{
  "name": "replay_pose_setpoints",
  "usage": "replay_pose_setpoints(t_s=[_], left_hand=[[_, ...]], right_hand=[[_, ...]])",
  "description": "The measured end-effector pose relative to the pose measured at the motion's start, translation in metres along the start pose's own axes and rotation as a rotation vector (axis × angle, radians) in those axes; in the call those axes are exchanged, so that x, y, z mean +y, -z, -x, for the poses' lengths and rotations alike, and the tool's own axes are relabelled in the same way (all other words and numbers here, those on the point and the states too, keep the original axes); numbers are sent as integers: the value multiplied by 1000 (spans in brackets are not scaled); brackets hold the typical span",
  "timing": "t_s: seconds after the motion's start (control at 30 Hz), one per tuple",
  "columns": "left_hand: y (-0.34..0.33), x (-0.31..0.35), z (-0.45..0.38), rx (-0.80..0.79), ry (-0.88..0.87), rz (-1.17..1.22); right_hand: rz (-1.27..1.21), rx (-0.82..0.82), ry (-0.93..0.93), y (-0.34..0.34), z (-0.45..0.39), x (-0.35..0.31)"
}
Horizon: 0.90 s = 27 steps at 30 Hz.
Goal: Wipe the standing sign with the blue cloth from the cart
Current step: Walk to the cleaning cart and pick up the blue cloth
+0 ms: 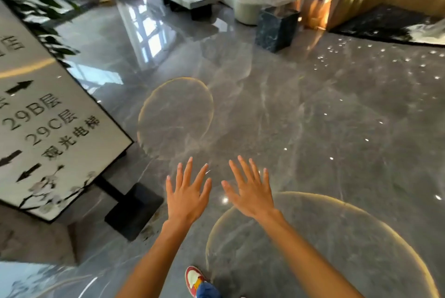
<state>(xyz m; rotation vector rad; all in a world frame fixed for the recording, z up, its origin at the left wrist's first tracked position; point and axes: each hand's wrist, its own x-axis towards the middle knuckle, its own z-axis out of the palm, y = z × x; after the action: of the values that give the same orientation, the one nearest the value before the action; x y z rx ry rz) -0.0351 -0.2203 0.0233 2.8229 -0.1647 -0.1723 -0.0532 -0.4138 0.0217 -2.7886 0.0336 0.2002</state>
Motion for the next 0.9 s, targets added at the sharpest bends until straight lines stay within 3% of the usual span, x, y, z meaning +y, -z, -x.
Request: replay_pose_setpoints(t_s=[0.43, 0.9], left_hand=[[-32, 143, 14, -140, -484, -67], [-53, 222, 19, -319, -1026, -51]], right_hand=[[-81, 263, -477, 21, 115, 114], [-75, 444, -1042, 24, 210, 104]])
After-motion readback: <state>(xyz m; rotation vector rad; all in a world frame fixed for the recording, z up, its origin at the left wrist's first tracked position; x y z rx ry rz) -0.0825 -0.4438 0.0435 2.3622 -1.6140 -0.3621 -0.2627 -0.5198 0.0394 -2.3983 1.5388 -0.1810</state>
